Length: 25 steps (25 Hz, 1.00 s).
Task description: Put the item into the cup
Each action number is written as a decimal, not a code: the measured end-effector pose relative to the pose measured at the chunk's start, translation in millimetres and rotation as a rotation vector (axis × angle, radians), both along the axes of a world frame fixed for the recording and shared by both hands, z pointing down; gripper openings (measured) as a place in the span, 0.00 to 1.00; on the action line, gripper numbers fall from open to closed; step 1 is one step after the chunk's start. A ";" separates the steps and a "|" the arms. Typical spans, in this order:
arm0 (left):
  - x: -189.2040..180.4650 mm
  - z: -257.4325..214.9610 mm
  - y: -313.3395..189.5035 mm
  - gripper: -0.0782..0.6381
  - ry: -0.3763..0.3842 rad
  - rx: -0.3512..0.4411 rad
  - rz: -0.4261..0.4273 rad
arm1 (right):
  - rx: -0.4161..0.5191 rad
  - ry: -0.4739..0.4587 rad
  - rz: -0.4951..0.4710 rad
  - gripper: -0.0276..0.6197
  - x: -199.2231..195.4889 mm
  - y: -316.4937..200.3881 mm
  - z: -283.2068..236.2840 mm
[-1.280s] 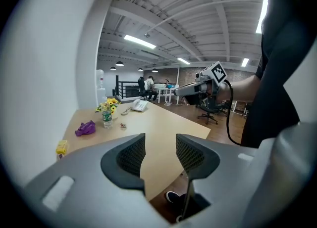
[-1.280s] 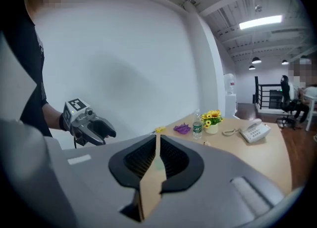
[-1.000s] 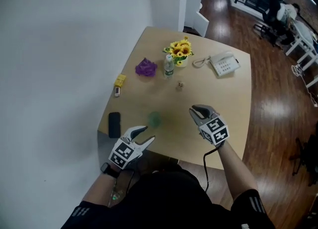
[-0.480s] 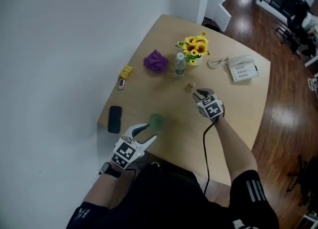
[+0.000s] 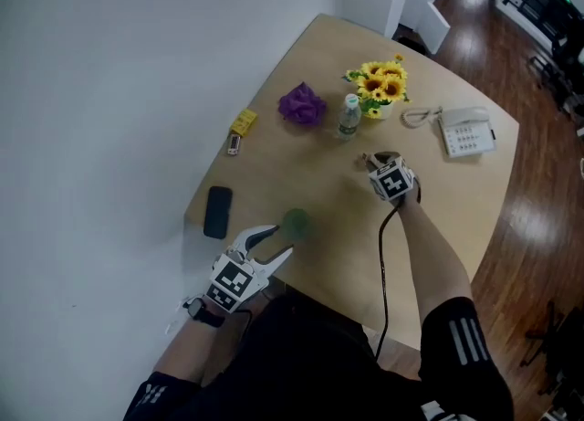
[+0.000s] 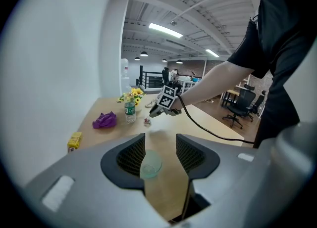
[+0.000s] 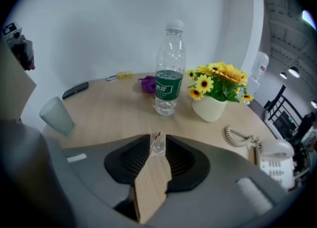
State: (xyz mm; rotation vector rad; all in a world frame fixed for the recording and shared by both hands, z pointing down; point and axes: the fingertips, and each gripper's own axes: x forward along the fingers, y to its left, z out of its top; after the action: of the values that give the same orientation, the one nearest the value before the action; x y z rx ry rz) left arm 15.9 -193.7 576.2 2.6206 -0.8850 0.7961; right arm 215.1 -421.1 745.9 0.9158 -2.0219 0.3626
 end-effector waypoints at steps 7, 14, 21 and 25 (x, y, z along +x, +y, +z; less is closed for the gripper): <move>-15.7 2.1 6.7 0.37 -0.026 -0.014 -0.030 | -0.032 0.044 0.014 0.21 -0.7 -8.0 24.5; -20.6 1.9 10.5 0.37 -0.022 -0.017 -0.045 | -0.012 0.003 0.023 0.05 -8.4 -6.6 15.4; -26.6 -7.5 6.8 0.37 -0.001 0.009 -0.054 | 0.081 -0.119 -0.020 0.05 -32.3 7.2 -44.2; -27.5 -16.6 3.4 0.37 0.011 0.035 -0.044 | 0.124 -0.215 -0.050 0.05 -56.1 30.0 -94.2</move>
State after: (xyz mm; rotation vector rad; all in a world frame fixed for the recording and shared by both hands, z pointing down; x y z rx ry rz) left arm -11.6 -190.4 559.7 2.6232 -0.9592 0.7603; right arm 159.0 -391.1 651.7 0.9328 -2.2815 0.3229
